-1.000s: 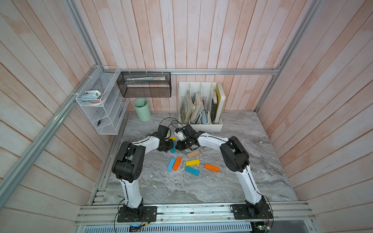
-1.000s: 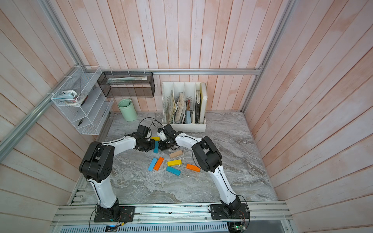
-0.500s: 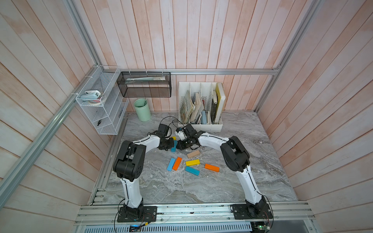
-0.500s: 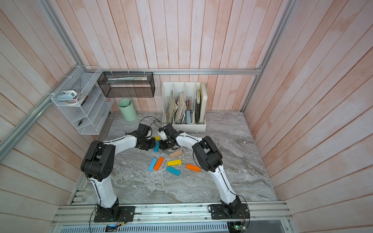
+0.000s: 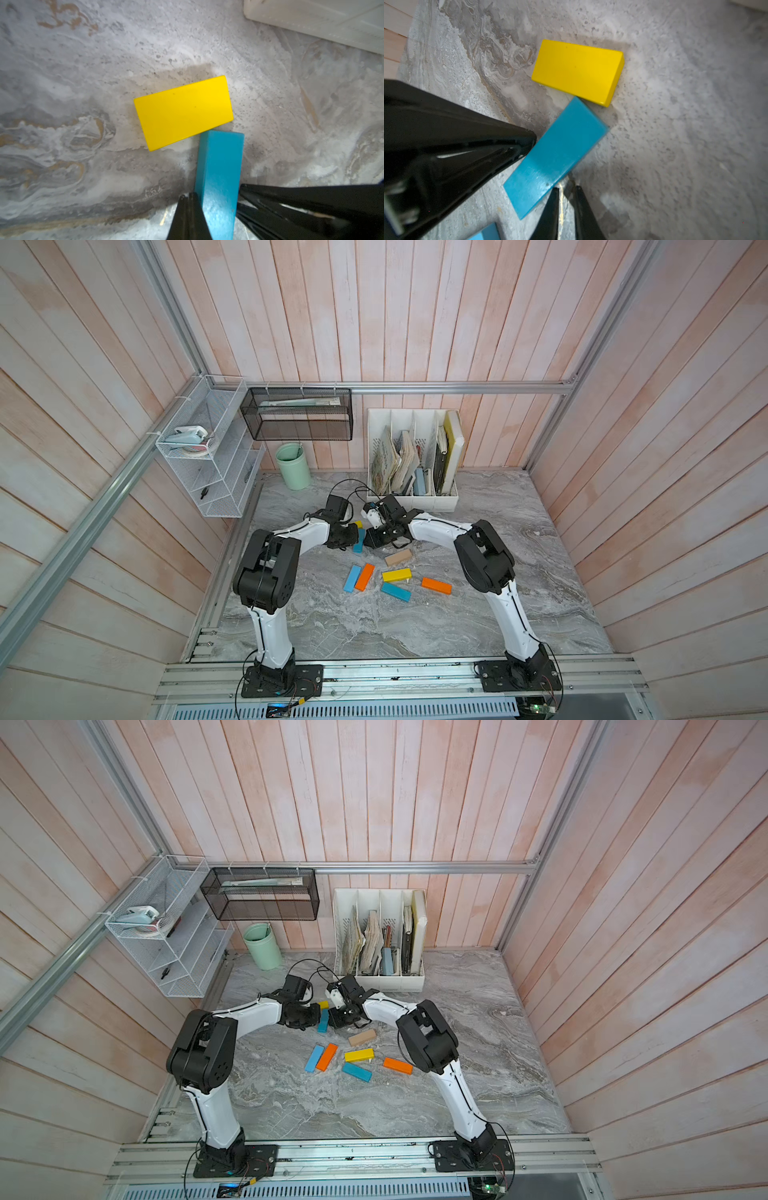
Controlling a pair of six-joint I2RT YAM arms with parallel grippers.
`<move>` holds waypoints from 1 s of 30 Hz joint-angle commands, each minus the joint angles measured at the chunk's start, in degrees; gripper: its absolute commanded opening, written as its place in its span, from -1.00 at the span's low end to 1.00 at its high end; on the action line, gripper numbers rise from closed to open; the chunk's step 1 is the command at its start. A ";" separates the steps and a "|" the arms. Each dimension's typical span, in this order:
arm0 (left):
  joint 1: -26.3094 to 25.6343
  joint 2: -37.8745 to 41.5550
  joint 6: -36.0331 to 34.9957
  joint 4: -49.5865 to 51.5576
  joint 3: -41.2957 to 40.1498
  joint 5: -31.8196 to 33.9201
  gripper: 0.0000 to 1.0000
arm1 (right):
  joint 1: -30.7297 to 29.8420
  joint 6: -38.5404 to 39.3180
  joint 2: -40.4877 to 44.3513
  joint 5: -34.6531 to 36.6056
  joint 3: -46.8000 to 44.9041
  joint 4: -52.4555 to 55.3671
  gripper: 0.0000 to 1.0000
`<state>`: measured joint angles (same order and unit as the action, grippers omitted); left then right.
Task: Assemble a giraffe with building blocks
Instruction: Assemble the building block at the center of the board.
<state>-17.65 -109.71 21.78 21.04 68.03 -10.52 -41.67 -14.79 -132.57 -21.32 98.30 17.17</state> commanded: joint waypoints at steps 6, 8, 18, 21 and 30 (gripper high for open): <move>-0.96 0.37 0.59 -1.87 -1.63 -2.77 -1.00 | 1.05 0.55 -1.88 3.22 -0.54 4.80 -0.64; -0.98 0.37 0.56 -2.05 -1.88 -2.67 -1.00 | 1.02 0.46 -1.98 2.80 -0.38 4.80 -0.64; -0.73 0.76 0.11 -0.74 -1.36 0.15 -1.00 | 1.02 0.11 -0.91 3.04 -2.39 3.69 -0.64; -0.23 2.32 0.72 0.00 -2.17 3.28 -0.82 | 1.06 0.11 -0.30 3.38 -3.29 3.14 -0.64; 4.80 5.60 0.66 -0.20 -4.62 5.33 -0.59 | 2.00 -1.04 5.95 7.95 -9.97 -0.72 -0.64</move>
<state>-14.13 -104.95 22.55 20.80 63.66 -6.20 -40.75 -14.94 -128.70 -18.44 92.18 14.61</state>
